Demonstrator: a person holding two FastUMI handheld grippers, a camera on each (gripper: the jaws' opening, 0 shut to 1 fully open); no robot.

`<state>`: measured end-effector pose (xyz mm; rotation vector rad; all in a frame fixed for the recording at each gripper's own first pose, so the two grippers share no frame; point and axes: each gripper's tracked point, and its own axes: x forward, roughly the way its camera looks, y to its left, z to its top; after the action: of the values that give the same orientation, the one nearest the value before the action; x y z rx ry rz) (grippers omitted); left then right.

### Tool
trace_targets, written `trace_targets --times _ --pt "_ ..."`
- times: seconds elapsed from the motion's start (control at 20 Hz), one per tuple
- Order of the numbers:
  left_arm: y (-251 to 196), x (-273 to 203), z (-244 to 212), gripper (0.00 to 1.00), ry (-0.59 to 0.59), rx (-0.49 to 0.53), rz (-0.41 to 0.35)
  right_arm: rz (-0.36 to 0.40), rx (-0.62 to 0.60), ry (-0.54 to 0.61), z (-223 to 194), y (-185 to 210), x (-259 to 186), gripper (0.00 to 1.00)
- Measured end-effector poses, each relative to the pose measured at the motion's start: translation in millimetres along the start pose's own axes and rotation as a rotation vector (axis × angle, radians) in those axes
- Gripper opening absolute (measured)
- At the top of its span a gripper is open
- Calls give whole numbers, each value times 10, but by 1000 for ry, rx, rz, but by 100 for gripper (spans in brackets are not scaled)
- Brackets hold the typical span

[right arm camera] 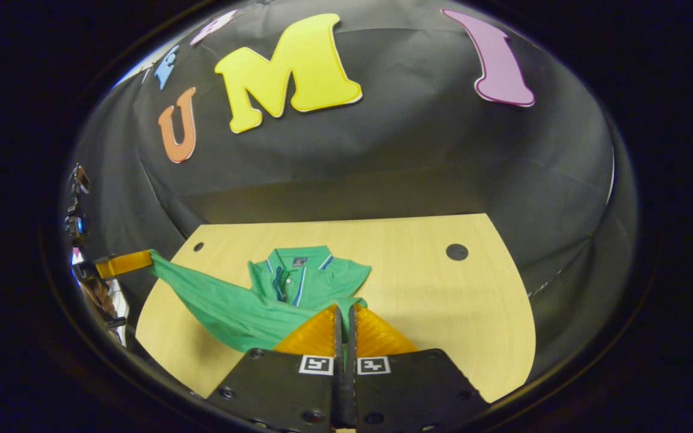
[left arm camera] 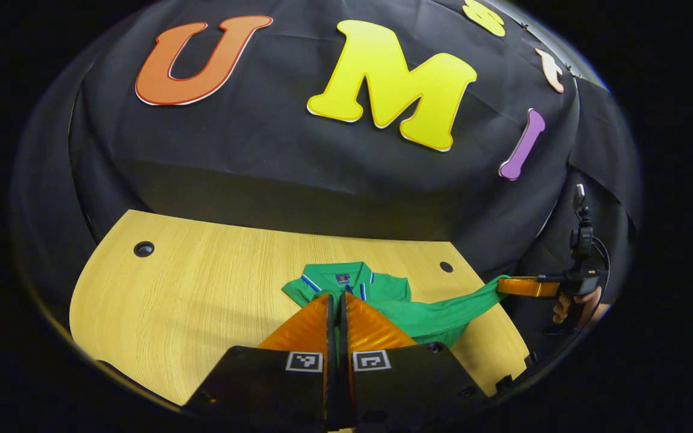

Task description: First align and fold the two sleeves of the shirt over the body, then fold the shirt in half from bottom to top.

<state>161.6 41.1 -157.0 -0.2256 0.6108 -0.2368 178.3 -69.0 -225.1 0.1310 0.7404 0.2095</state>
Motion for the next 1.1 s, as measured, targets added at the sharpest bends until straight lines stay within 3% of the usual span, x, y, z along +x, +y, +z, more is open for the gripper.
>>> trace_targets --times 0.3,0.65,1.1 --pt "211 653 150 6 1 -55 30 15 -17 -27 460 -2 558 0" --pt "474 1271 39 6 42 -56 59 15 -44 -25 683 -76 1263 0" --pt "903 1892 -291 6 81 -65 120 -16 -12 25 475 -305 2049 0"
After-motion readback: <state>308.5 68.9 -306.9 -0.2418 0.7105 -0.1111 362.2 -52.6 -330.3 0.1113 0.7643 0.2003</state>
